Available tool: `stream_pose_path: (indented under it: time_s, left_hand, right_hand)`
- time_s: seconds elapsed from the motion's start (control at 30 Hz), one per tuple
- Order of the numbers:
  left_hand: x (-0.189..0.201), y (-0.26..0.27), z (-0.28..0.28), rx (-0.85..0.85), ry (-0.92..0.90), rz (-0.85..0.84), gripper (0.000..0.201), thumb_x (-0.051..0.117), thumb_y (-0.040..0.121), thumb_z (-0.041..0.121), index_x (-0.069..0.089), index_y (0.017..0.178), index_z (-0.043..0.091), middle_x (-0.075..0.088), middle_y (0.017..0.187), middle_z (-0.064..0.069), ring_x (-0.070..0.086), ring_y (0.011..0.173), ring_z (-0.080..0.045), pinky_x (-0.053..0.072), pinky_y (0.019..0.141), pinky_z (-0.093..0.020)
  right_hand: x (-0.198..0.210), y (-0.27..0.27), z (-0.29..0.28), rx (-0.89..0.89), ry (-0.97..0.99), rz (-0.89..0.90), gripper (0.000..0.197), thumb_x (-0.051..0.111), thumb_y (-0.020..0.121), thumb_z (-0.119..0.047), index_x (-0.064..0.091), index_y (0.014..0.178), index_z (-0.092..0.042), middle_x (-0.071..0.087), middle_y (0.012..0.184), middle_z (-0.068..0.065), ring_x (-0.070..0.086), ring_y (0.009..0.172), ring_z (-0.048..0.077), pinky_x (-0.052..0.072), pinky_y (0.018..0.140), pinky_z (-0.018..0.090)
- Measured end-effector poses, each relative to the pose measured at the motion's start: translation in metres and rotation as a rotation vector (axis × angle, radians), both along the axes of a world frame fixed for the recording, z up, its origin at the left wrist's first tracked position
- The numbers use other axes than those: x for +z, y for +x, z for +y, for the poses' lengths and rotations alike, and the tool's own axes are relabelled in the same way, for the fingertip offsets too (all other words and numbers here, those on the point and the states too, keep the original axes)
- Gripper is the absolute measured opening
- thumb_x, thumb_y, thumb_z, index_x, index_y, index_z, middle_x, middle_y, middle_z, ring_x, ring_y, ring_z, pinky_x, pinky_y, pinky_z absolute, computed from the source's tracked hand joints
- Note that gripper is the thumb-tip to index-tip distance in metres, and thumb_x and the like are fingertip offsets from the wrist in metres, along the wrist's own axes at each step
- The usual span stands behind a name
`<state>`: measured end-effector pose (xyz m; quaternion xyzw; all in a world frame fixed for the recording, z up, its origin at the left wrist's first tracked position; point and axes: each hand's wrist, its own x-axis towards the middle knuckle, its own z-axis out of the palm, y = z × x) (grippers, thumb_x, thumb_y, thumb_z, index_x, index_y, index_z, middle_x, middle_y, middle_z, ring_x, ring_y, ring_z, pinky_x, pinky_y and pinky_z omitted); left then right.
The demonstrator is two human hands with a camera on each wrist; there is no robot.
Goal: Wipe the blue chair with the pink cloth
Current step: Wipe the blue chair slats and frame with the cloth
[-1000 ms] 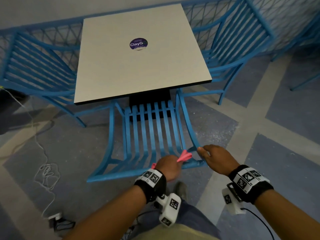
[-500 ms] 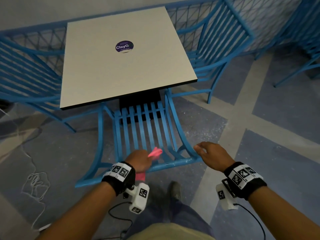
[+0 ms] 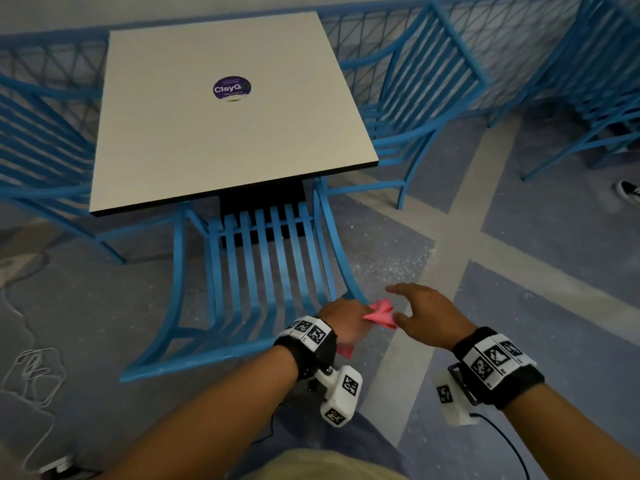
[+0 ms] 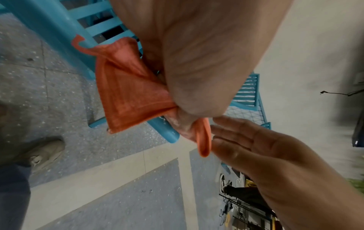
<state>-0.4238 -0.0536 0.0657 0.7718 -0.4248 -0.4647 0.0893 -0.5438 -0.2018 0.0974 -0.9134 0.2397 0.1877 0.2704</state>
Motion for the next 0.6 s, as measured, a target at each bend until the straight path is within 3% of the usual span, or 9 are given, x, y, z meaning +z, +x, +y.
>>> stream_pose_path:
  time_s: [0.07, 0.17, 0.23, 0.3, 0.37, 0.5, 0.6]
  left_hand:
    - [0.003, -0.001, -0.004, -0.007, -0.036, 0.051, 0.036, 0.044, 0.106, 0.037, 0.072, 0.128, 0.03, 0.074, 0.12, -0.01, 0.068, 0.108, -0.03, 0.055, 0.093, -0.04]
    - [0.012, -0.001, -0.009, 0.0, -0.084, 0.156, 0.034, 0.053, 0.103, 0.043, 0.073, 0.129, 0.033, 0.075, 0.121, -0.005, 0.069, 0.106, -0.026, 0.056, 0.095, -0.039]
    - [0.019, -0.003, -0.015, 0.052, -0.132, 0.196, 0.031, 0.061, 0.098, 0.037, 0.074, 0.125, 0.035, 0.075, 0.121, -0.002, 0.069, 0.107, -0.024, 0.056, 0.097, -0.04]
    - [0.023, -0.006, -0.022, 0.041, -0.181, 0.121, 0.027, 0.062, 0.097, 0.031, 0.074, 0.122, 0.032, 0.076, 0.116, -0.003, 0.071, 0.103, -0.026, 0.057, 0.095, -0.044]
    - [0.024, -0.007, -0.024, -0.046, -0.224, -0.037, 0.026, 0.059, 0.1, 0.024, 0.073, 0.121, 0.029, 0.076, 0.11, -0.006, 0.072, 0.095, -0.028, 0.058, 0.091, -0.048]
    - [0.019, -0.008, -0.015, -0.222, -0.161, -0.145, 0.038, 0.056, 0.103, 0.016, 0.065, 0.136, 0.032, 0.072, 0.122, -0.01, 0.068, 0.11, -0.031, 0.054, 0.098, -0.049]
    - [0.02, -0.003, -0.007, -0.273, -0.105, -0.1, 0.037, 0.053, 0.105, 0.02, 0.065, 0.138, 0.029, 0.07, 0.128, -0.011, 0.066, 0.113, -0.031, 0.054, 0.096, -0.043]
  right_hand:
    - [0.003, -0.002, 0.0, 0.05, 0.015, 0.036, 0.072, 0.075, 0.081, -0.031, 0.044, 0.146, -0.025, 0.053, 0.145, 0.001, 0.049, 0.131, 0.021, 0.038, 0.107, 0.031]
    - [0.006, -0.001, 0.001, 0.103, 0.038, 0.05, 0.086, 0.081, 0.073, -0.036, 0.039, 0.148, -0.029, 0.052, 0.144, -0.001, 0.051, 0.127, 0.018, 0.041, 0.104, 0.029]
    - [0.009, 0.002, 0.0, 0.135, 0.048, 0.09, 0.098, 0.085, 0.065, -0.032, 0.036, 0.149, -0.03, 0.052, 0.145, -0.002, 0.051, 0.127, 0.019, 0.042, 0.104, 0.029]
    - [0.014, 0.007, -0.003, 0.183, 0.052, 0.163, 0.109, 0.089, 0.055, -0.032, 0.033, 0.149, -0.031, 0.055, 0.14, -0.003, 0.054, 0.121, 0.019, 0.046, 0.099, 0.031]
    - [0.019, 0.012, -0.004, 0.214, 0.053, 0.213, 0.113, 0.091, 0.055, -0.037, 0.03, 0.15, -0.03, 0.056, 0.138, -0.003, 0.056, 0.118, 0.019, 0.047, 0.097, 0.032]
    - [0.018, 0.018, 0.001, 0.169, 0.009, 0.215, 0.105, 0.086, 0.066, -0.043, 0.028, 0.152, -0.027, 0.053, 0.146, 0.0, 0.053, 0.129, 0.019, 0.045, 0.105, 0.034]
    - [0.011, 0.019, 0.011, 0.168, 0.075, 0.241, 0.081, 0.078, 0.075, -0.039, 0.04, 0.145, -0.027, 0.063, 0.134, 0.001, 0.062, 0.117, 0.017, 0.051, 0.096, 0.03]
